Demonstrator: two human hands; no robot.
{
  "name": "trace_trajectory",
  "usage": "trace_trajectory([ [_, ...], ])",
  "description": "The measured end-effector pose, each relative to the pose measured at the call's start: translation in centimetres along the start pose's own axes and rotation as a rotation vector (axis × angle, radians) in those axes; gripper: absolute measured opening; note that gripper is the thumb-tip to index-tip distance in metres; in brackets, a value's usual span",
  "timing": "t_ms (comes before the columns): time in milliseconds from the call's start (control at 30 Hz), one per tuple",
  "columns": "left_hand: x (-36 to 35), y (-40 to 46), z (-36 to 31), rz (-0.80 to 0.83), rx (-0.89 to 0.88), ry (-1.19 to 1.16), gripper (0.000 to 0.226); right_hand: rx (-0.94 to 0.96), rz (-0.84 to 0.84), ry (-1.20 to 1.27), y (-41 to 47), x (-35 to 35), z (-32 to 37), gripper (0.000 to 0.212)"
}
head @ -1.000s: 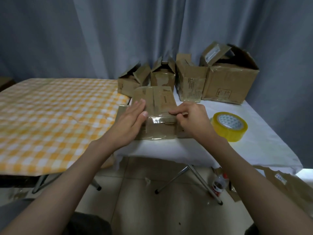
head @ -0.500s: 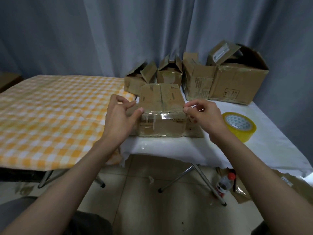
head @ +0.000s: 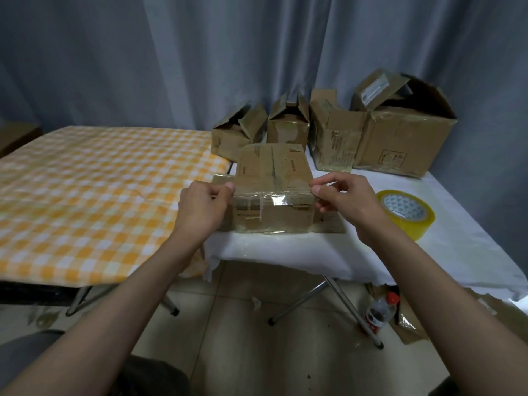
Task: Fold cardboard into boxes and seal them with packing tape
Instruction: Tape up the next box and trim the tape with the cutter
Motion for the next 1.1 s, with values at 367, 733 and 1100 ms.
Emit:
trace_trajectory([
  [367, 0.0, -0.6, 0.3, 0.14, -0.014, -0.016, 0.049, 0.026, 0.015, 0.011, 0.1, 0.2, -0.2, 0.011],
  [733, 0.2, -0.2, -0.5, -0.003, -0.064, -0.211, 0.029, 0.004, 0.06, -0.003, -0.1, 0.1, 0.0, 0.016],
  [1100, -0.4, -0.3, 0.5, 0.019, -0.17, -0.299, 0.023, -0.035, 0.144, 0.054, 0.0, 0.4, -0.3, 0.035],
])
Point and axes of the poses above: each hand's wrist, its own y-axis towards the middle knuckle, its own x-axis out of the back of the hand, z = x × y, the point moved 3 cm from there along y, towards the middle knuckle, and after that the axes turned 5 degrees about -z, right-handed, at the moved point
